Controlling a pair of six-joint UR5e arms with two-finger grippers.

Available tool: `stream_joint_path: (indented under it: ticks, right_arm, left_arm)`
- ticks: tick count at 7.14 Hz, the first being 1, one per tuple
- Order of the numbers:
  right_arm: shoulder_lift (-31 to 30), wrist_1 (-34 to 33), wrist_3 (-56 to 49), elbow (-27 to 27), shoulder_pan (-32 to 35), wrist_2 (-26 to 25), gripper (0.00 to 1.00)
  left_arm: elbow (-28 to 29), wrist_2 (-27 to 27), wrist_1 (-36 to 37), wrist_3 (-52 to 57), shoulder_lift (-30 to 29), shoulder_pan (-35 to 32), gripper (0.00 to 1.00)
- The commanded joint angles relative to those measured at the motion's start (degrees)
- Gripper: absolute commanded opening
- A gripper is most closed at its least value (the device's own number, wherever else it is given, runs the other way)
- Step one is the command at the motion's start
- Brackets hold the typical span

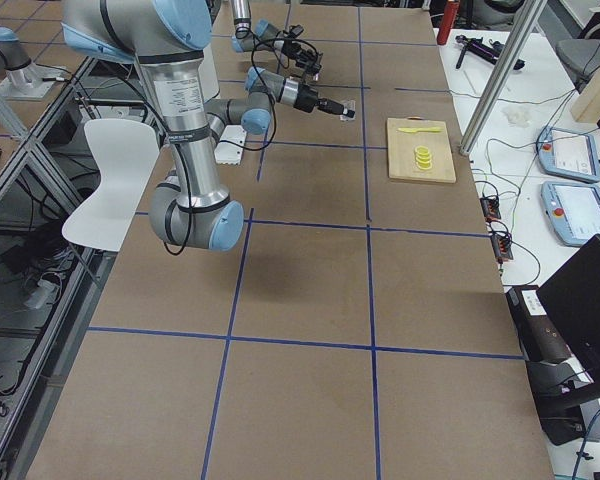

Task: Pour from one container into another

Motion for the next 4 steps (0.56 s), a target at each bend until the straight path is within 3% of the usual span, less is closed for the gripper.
stream_joint_path:
  ticks: [1, 4]
  right_arm:
    - [-0.1, 0.0, 0.0, 0.0, 0.0, 0.0, 0.00]
    - [-0.1, 0.0, 0.0, 0.0, 0.0, 0.0, 0.00]
  left_arm:
    - [-0.2, -3.5, 0.0, -0.8, -0.1, -0.6, 0.00]
    - [-0.2, -4.3, -0.1, -1.0, -0.1, -2.4, 0.00]
